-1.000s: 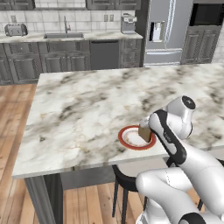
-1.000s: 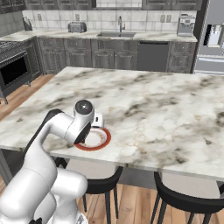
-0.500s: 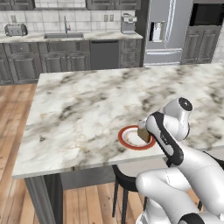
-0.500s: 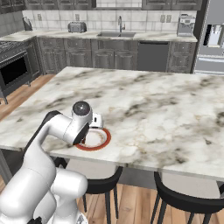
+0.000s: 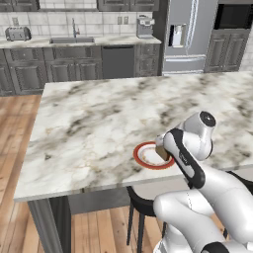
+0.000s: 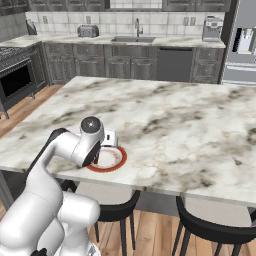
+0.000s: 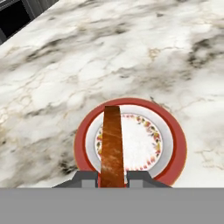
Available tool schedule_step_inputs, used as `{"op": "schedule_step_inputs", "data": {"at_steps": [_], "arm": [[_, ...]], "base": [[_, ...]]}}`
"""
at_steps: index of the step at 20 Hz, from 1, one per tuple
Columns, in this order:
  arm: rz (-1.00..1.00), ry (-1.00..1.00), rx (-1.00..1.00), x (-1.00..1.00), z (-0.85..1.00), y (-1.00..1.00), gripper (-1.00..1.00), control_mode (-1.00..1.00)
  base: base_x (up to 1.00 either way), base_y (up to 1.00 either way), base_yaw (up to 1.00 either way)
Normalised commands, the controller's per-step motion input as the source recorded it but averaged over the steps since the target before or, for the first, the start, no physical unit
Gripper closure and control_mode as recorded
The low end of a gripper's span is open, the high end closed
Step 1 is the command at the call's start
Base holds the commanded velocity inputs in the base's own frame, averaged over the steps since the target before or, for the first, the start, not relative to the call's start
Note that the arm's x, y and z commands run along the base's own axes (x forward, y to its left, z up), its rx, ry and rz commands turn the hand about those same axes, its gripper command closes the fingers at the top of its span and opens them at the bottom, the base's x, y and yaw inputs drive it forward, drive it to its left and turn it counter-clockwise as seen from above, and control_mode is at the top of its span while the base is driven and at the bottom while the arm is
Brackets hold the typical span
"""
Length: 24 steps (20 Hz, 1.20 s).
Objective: Start the toaster. Once the lever pops up, take the bread to the plate on the dining counter.
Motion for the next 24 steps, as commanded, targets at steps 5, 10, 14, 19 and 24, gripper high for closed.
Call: {"op": "schedule_step_inputs", "data": {"at_steps": [5, 10, 14, 19, 24], "arm": [[-0.01, 0.0, 0.0, 0.0, -0.1, 0.0, 1.0, -1.0], [0.0, 0.0, 0.0, 0.0, -0.09, 0.0, 1.0, -1.0], [0.0, 0.0, 0.0, 0.01, -0.04, 0.0, 1.0, -1.0], [0.0, -0.01, 0.0, 0.13, 0.0, 0.0, 1.0, -1.0], [0.0, 0.0, 0.0, 0.22, 0.0, 0.0, 1.0, -1.0]], "base": [[0.0, 0.0, 0.0], [0.0, 0.0, 0.0], [0.0, 0.0, 0.0], [0.0, 0.0, 0.0], [0.0, 0.0, 0.0]]}}
